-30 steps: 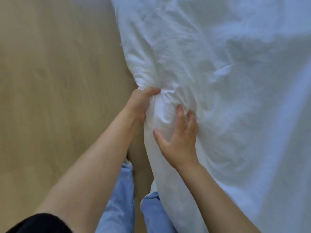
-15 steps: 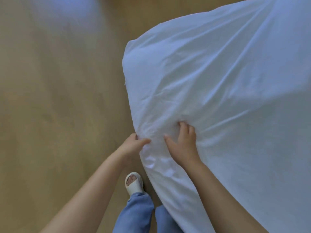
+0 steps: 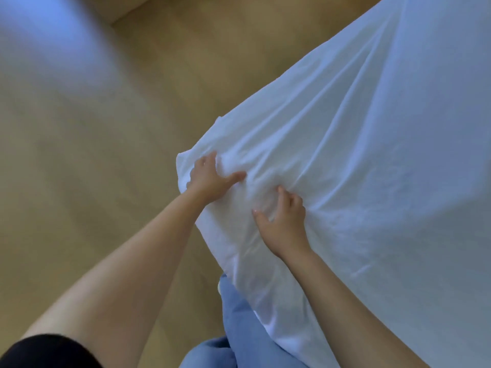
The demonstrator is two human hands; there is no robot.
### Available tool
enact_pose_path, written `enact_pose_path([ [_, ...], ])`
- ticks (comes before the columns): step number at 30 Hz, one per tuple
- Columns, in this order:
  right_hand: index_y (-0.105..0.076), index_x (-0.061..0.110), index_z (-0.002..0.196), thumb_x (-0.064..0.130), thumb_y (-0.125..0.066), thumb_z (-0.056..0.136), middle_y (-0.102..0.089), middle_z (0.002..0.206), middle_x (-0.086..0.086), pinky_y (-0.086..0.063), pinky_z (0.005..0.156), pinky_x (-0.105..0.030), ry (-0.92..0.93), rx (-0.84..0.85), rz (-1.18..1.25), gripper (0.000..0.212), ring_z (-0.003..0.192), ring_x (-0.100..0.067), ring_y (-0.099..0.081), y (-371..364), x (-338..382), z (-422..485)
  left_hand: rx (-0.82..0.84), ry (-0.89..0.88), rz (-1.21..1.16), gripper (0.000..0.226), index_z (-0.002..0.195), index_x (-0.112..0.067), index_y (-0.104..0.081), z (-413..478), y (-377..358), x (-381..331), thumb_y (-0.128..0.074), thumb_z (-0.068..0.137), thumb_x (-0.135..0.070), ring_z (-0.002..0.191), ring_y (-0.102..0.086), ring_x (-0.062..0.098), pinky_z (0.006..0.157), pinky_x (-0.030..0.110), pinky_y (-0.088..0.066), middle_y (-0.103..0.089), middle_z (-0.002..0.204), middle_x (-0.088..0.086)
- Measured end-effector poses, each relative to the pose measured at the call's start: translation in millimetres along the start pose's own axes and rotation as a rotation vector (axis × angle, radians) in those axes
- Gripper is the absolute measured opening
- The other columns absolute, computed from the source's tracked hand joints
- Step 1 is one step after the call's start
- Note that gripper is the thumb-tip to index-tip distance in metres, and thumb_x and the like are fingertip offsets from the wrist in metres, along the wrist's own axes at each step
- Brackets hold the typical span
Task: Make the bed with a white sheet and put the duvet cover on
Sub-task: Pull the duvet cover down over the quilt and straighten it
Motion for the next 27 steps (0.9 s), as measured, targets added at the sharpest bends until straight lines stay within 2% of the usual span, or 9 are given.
enact_pose_path([
  [3,-0.031,0.009,0.142,0.035,-0.064,0.084,-0.032,0.137,-0.015,-0.025,0.103,-0.029,-0.06,-0.041,0.043,0.072,0.125,-0.03,-0.031,-2.7,9.7,16.5,0.046,-0.017,0.207,0.126,0.15,-0.025,0.003,36.0,12.7,-15.1,-0.065,0.058,-0.077,0.146,0.003,0.016,0.116,0.053,-0.008,0.0,0.159,-0.002],
  [6,-0.031,0.011,0.141,0.036,-0.062,0.084,-0.034,0.134,-0.009,-0.026,0.101,-0.025,-0.09,-0.072,0.105,0.069,0.124,-0.024,-0.033,-1.1,16.9,33.5,0.09,0.013,0.182,0.135,0.15,-0.022,0.006,68.3,23.2,-33.3,-0.071,0.052,-0.075,0.146,-0.007,0.021,0.114,0.055,-0.007,-0.01,0.158,0.002],
  [9,-0.03,0.009,0.142,0.038,-0.062,0.084,-0.035,0.137,-0.008,-0.026,0.101,-0.022,-0.182,-0.161,0.201,0.072,0.127,-0.021,-0.034,3.5,24.1,49.1,0.077,-0.031,0.276,0.119,0.143,-0.011,-0.02,76.4,21.1,-52.4,-0.071,0.055,-0.073,0.13,-0.038,0.029,0.099,0.041,-0.035,-0.035,0.141,0.009],
  [13,-0.034,-0.001,0.134,0.046,-0.067,0.08,-0.037,0.136,-0.015,-0.024,0.105,-0.03,-0.468,-0.301,0.217,0.079,0.127,-0.03,-0.033,1.6,37.0,66.4,0.122,-0.241,0.436,0.069,0.103,-0.013,-0.041,52.1,2.4,-60.1,-0.062,0.069,-0.069,0.094,-0.052,0.025,0.069,0.032,-0.034,-0.053,0.109,0.005],
  [15,-0.042,-0.004,0.122,0.05,-0.069,0.077,-0.045,0.128,-0.017,-0.025,0.102,-0.032,-0.602,-0.355,0.116,0.075,0.122,-0.031,-0.038,-3.3,41.0,76.0,0.221,-0.352,0.454,0.054,0.09,-0.018,-0.036,44.9,-2.9,-59.4,-0.056,0.076,-0.066,0.091,-0.051,0.025,0.067,0.033,-0.034,-0.048,0.093,0.001],
  [19,-0.043,-0.003,0.122,0.053,-0.066,0.077,-0.048,0.126,-0.017,-0.032,0.101,-0.035,-0.824,-0.306,0.03,0.076,0.12,-0.033,-0.044,-9.4,44.2,102.6,0.352,-0.552,0.516,0.048,0.09,-0.02,-0.033,54.0,-3.0,-53.4,-0.061,0.077,-0.057,0.096,-0.042,0.021,0.077,0.035,-0.038,-0.035,0.095,-0.003],
  [23,-0.055,0.007,0.114,0.032,-0.046,0.096,-0.06,0.119,-0.012,-0.042,0.086,-0.032,-0.848,-0.217,-0.03,0.033,0.112,-0.031,-0.056,-3.5,48.5,121.5,0.464,-0.624,0.581,0.03,0.083,-0.015,-0.032,62.3,-3.6,-54.6,-0.05,0.093,-0.037,0.093,-0.053,0.027,0.068,0.03,-0.031,-0.049,0.091,0.005],
  [25,-0.059,0.008,0.108,0.026,-0.039,0.098,-0.062,0.114,-0.012,-0.04,0.079,-0.03,-0.812,-0.184,-0.019,0.028,0.108,-0.031,-0.057,6.3,56.8,118.2,0.569,-0.624,0.53,0.029,0.073,-0.014,-0.033,59.8,4.4,-67.3,-0.047,0.095,-0.028,0.083,-0.052,0.027,0.063,0.028,-0.028,-0.05,0.08,0.003],
  [27,-0.059,0.008,0.095,0.028,-0.038,0.099,-0.063,0.104,-0.014,-0.039,0.076,-0.032,-0.705,-0.231,0.034,0.029,0.1,-0.034,-0.057,19.0,72.4,104.7,0.67,-0.604,0.365,0.026,0.069,-0.015,-0.039,53.5,30.3,-80.7,-0.051,0.092,-0.021,0.068,-0.051,0.013,0.056,0.02,-0.032,-0.05,0.068,-0.006],
])
Point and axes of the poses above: each hand's wrist, its own z-axis towards the middle knuckle, its own y-axis out of the back of the hand, x = y × z, the point moved 1 cm from there along z, towards the middle knuckle
